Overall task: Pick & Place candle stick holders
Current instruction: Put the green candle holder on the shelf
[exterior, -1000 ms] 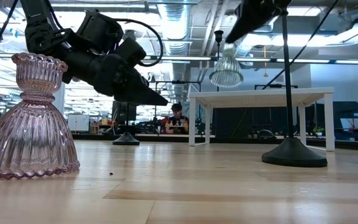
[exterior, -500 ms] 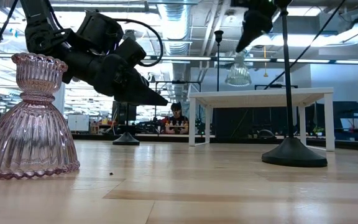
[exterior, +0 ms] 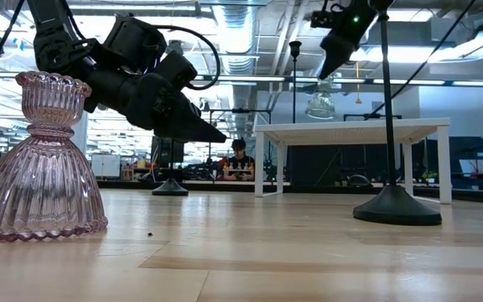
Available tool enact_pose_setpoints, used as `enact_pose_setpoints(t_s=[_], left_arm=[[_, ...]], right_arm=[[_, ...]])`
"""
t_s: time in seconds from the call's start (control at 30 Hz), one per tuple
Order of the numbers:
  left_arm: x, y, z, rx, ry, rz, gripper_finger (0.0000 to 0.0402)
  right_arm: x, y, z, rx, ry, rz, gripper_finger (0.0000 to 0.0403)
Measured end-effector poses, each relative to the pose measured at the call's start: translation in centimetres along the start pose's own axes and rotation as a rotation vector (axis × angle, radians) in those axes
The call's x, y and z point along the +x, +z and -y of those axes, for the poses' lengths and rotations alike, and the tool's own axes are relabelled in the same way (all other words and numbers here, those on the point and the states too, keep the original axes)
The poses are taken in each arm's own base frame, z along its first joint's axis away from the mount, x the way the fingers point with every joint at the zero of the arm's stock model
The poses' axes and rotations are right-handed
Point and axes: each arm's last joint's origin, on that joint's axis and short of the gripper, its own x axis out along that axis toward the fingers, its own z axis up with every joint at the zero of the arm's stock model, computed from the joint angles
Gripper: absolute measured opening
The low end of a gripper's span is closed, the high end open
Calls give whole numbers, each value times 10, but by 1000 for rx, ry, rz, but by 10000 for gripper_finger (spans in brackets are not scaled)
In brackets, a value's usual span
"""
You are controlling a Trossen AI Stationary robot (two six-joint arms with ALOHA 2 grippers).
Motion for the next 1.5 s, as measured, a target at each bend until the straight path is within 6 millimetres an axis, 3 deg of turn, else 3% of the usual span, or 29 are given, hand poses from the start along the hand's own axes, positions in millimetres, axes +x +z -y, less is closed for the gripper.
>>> enact_pose_setpoints(t_s=[0.27,0.6,1.5], left_arm=[[0,0,0,0,0,0,6],[0,0,0,0,0,0,6],[0,0,-1,0,26,-4,5]], right_arm=[[5,-4,8,55,-27,-29,0],[25,-17,0,46,-56,-90,0],[26,-19,-2,83,16,-83,0]])
